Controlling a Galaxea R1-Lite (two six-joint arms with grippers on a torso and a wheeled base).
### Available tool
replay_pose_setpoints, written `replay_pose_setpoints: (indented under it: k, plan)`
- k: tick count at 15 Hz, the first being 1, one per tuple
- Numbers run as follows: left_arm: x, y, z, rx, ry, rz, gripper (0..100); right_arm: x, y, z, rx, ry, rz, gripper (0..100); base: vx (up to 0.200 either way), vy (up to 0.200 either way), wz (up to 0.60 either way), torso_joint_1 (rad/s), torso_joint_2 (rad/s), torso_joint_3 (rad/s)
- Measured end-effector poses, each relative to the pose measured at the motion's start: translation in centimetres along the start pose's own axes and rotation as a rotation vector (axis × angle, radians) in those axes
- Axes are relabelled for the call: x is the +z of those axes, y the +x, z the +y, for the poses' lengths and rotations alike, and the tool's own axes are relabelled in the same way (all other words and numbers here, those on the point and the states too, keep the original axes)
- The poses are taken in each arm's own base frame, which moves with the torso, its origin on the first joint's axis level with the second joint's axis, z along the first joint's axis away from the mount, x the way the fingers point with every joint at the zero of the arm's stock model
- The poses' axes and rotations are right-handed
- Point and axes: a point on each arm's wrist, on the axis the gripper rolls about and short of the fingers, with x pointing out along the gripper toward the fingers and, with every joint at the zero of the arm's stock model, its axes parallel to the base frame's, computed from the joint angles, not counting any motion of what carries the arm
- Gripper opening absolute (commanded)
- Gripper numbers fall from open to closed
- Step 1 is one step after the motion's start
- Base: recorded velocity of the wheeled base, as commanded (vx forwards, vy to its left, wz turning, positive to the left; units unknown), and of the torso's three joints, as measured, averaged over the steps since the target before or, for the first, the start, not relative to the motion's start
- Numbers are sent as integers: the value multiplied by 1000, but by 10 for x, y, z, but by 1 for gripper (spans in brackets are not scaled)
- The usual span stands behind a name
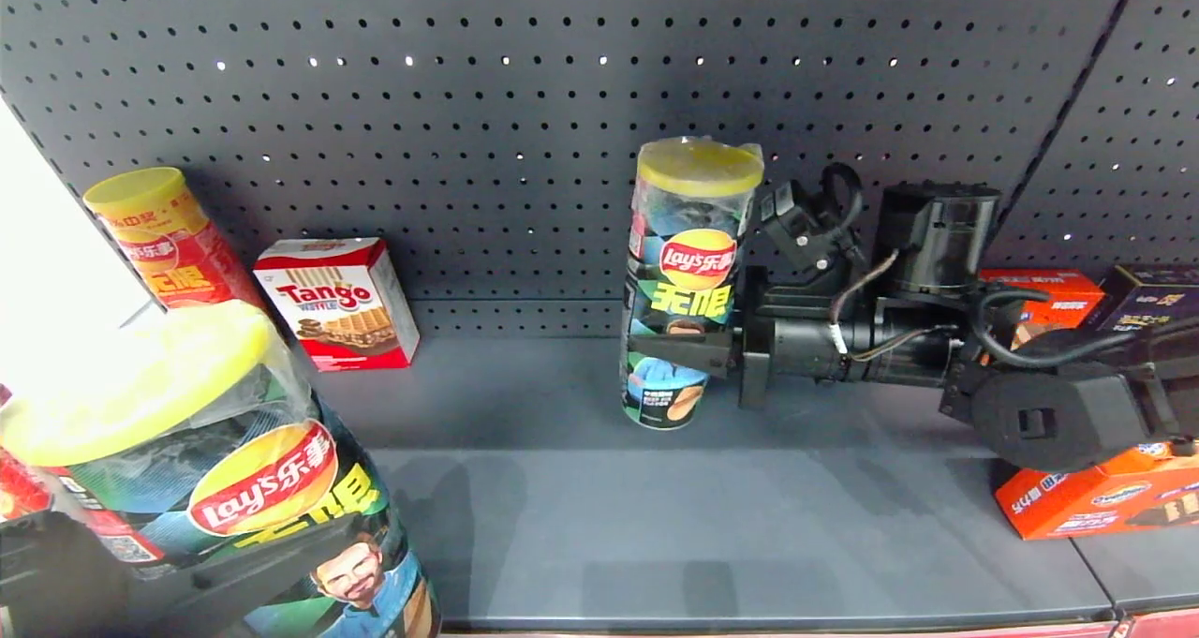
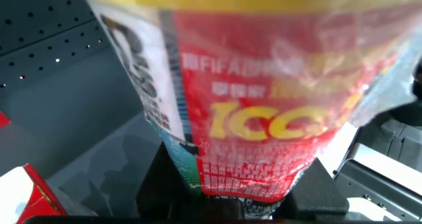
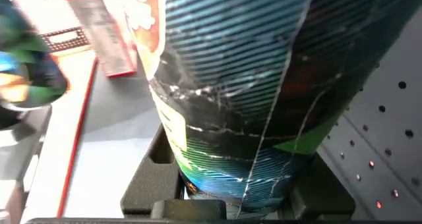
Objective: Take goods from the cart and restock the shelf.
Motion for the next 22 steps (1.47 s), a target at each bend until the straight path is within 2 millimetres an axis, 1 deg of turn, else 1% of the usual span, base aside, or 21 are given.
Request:
replay_pose_setpoints:
  k: [4, 6, 8, 10, 14, 18, 22]
  plan:
    - [0, 0, 0, -1, 1, 0, 0, 0, -10, 43, 5, -13, -12, 0, 0, 0, 0, 0, 0, 0]
    - [0, 0, 0, 0, 0, 0, 0, -7, -13, 60, 16, -14, -14, 0, 0, 0, 0, 0, 0, 0]
    - [0, 0, 0, 0, 1, 0, 0, -20, -17, 70, 31, 1, 4, 0, 0, 0, 0, 0, 0, 0]
    - [0, 0, 0, 0, 1, -1, 0, -31, -20, 74, 32, 7, 13, 0, 0, 0, 0, 0, 0, 0]
    - [0, 0, 0, 3, 1, -1, 0, -49, -21, 72, 20, 28, 45, 0, 0, 0, 0, 0, 0, 0]
    - [0, 0, 0, 3, 1, -2, 0, -58, -18, 70, 18, 41, 66, 0, 0, 0, 0, 0, 0, 0]
    - [-1, 0, 0, 3, 0, 1, 0, -60, -15, 69, 20, 42, 70, 0, 0, 0, 0, 0, 0, 0]
